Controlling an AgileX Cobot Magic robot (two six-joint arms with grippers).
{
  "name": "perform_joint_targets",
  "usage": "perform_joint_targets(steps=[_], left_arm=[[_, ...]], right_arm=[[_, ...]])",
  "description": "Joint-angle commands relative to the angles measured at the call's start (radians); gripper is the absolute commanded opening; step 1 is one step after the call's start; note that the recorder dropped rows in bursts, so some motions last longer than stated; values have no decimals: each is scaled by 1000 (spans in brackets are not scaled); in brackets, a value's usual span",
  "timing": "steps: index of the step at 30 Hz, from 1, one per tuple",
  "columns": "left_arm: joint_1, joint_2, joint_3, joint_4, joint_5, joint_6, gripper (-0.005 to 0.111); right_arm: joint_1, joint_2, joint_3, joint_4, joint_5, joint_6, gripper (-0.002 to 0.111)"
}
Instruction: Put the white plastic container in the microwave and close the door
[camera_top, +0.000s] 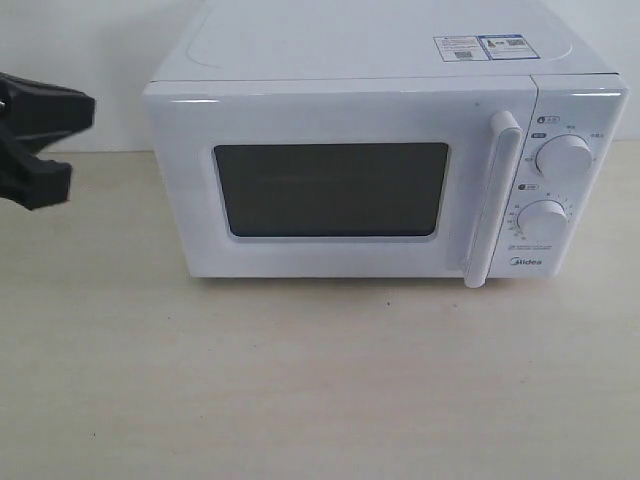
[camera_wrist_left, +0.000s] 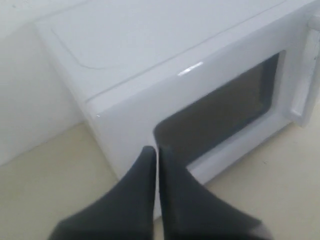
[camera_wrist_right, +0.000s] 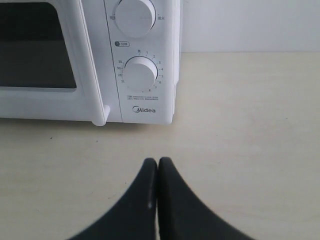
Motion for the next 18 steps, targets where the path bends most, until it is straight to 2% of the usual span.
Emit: perform_joint_targets(steps=[1,4,8,13,18], left_arm=[[141,-143,4,22,-33,-93,4],[255,-247,32,22,-33,-182,4],[377,-399,150,22,-25,-196,4],[436,-498,320,22,-61,-244,4],[450,-521,512,-13,-193,-476,4]], right_arm=[[-3,-6,-1,-3,-3,-2,0],[-3,-6,-1,-3,-3,-2,0],[-3,-6,-1,-3,-3,-2,0],[-3,-6,-1,-3,-3,-2,0],[-3,-6,-1,-3,-3,-2,0]])
